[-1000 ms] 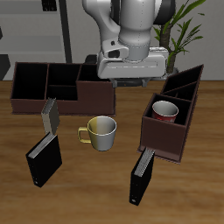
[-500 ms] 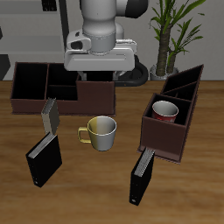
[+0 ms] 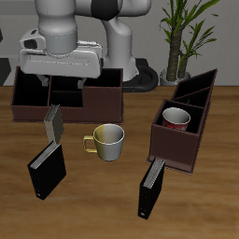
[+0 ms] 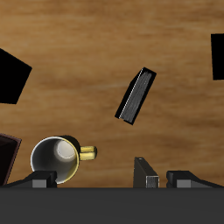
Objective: Place the red mug into the left desk caddy's right compartment and place the right black book into the back desk caddy's left compartment
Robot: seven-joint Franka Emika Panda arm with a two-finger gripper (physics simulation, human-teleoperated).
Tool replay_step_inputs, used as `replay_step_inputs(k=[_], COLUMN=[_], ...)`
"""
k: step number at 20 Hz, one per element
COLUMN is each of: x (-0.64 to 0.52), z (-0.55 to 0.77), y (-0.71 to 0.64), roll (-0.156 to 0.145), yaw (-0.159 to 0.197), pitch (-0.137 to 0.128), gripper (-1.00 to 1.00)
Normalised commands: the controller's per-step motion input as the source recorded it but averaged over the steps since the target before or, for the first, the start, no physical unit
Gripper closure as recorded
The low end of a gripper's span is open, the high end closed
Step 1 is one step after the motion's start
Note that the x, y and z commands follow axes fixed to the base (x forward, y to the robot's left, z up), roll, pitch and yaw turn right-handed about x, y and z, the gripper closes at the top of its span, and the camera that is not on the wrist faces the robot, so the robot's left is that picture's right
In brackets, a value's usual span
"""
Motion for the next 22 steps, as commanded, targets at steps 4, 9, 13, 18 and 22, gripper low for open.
replay_step_inputs(k=[4,9,13,18,22], x=[0.47,0.24,0.09,0.10,0.24], z=[-0.16,-0.12,-0.25,-0.29,-0.28], y=[-0.70,-0.39,0.00,0.32,-0.13], roll=[-0.014,-0.020,-0.001,0.016,-0.034], yaw=[-0.047,-0.010,-0.033,-0.058,-0.099], pitch=[0.054,-0.023,-0.159,-0.088,-0.018], gripper=[-1.00,-1.00,-1.00,-1.00,-1.00])
